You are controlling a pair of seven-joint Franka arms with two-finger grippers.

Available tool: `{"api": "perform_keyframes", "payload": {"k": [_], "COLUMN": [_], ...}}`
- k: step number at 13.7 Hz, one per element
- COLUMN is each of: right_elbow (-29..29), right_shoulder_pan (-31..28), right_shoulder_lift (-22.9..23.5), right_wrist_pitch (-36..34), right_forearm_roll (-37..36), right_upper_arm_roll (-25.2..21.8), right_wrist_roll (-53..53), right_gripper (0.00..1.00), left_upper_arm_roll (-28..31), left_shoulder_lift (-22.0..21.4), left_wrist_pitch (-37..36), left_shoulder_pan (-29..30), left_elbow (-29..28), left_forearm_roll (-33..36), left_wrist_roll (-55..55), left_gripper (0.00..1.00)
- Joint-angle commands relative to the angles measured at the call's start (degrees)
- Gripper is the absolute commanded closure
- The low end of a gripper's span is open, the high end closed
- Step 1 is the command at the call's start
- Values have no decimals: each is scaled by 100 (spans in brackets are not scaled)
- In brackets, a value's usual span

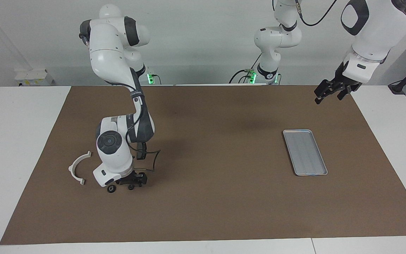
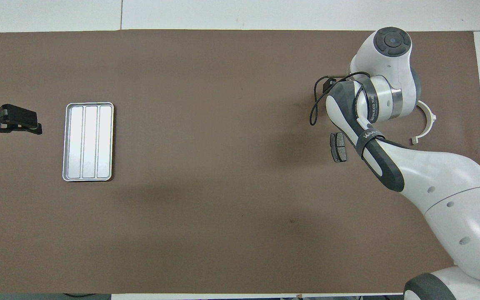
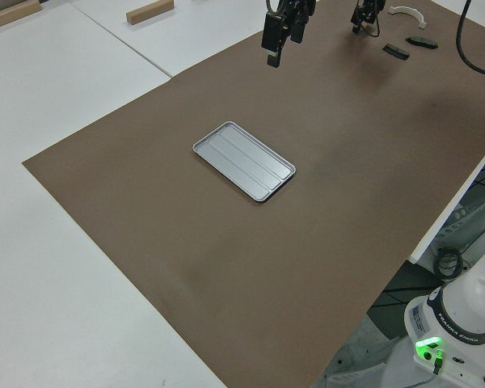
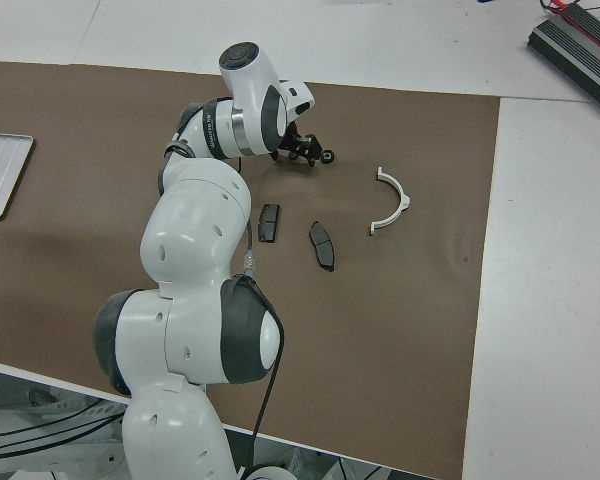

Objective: Pick bearing gear from pile to tray

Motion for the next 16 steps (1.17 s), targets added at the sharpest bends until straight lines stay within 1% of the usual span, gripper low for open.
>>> {"api": "perform_keyframes", "payload": {"k": [1,2,5,8,9,10,11,12,15,16], "right_elbow": [151,151,142,142,142,142,142,142,142,142], "right_shoulder_pan": [-51,-78,-87,-95,-87,-95,-95,-95,-104,-122], "right_shoulder_lift": [107,116,125,116,125,125,116,125,133,133], "right_wrist_pitch": [60,69,113,139,148,165,218,227,279,349], "right_forearm_roll": [-23,64,328,390,390,390,408,399,408,416], "right_upper_arm_roll": [28,28,28,28,28,28,28,28,36,28], "right_wrist_roll": [192,235,394,490,499,499,499,499,569,570], "right_gripper": [7,9,11,27,30,39,45,48,50,53], "left_upper_arm_roll": [1,1,1,1,1,1,1,1,1,1], "left_shoulder_lift": [-88,-88,-88,-88,-88,-88,-88,-88,-88,-88], "left_wrist_pitch": [-85,-85,-85,-85,-76,-85,-85,-85,-85,-85], "left_shoulder_pan": [-7,-7,-7,-7,-7,-7,-7,-7,-7,-7], "left_elbow": [-32,-32,-32,-32,-32,-32,-32,-32,-32,-32], "left_forearm_roll": [26,18,26,18,18,18,18,26,18,18], "left_wrist_roll": [15,23,15,15,15,15,15,15,15,15], "left_gripper": [0,0,0,0,0,0,0,0,0,0]}}
